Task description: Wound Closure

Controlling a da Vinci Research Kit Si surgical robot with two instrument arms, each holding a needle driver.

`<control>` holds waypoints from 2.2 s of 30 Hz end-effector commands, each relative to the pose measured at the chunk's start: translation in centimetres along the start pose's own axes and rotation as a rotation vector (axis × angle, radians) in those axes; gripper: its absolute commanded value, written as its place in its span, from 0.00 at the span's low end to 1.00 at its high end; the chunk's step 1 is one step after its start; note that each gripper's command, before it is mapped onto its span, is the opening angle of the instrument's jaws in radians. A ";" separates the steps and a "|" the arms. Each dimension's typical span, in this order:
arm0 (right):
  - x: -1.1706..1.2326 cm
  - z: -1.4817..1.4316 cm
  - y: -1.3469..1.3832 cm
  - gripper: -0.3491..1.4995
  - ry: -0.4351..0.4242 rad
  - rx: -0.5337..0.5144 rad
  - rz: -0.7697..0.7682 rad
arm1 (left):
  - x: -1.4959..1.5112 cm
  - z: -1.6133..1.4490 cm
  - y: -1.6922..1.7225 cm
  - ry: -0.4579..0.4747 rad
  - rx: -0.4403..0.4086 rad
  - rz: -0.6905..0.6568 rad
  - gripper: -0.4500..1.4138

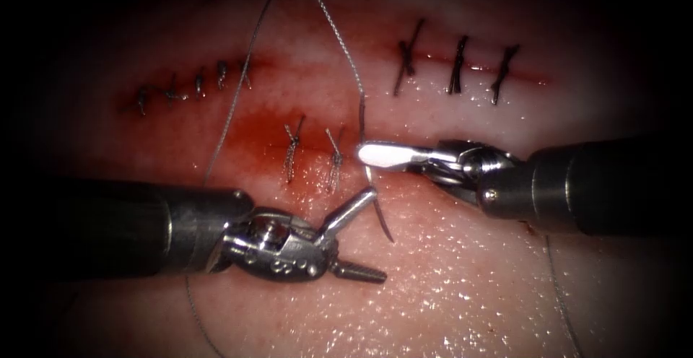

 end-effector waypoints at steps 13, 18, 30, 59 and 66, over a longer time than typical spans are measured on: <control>-0.20 0.07 0.03 0.00 -0.033 0.012 -0.006 | -0.17 0.01 0.00 -0.052 0.024 0.037 0.00; -0.18 0.06 0.03 0.00 -0.042 0.019 -0.046 | -0.22 -0.02 0.08 -0.057 0.027 0.047 0.00; -0.12 0.07 -0.01 0.65 -0.128 0.053 -0.174 | -0.08 -0.09 0.10 0.019 -0.112 0.161 0.00; -0.11 0.10 -0.18 0.31 -0.132 -0.047 -0.289 | -0.02 -0.06 0.16 -0.016 -0.144 0.232 0.00; -0.13 0.08 -0.18 0.00 -0.131 -0.116 -0.270 | -0.02 -0.06 0.16 -0.017 -0.147 0.238 0.00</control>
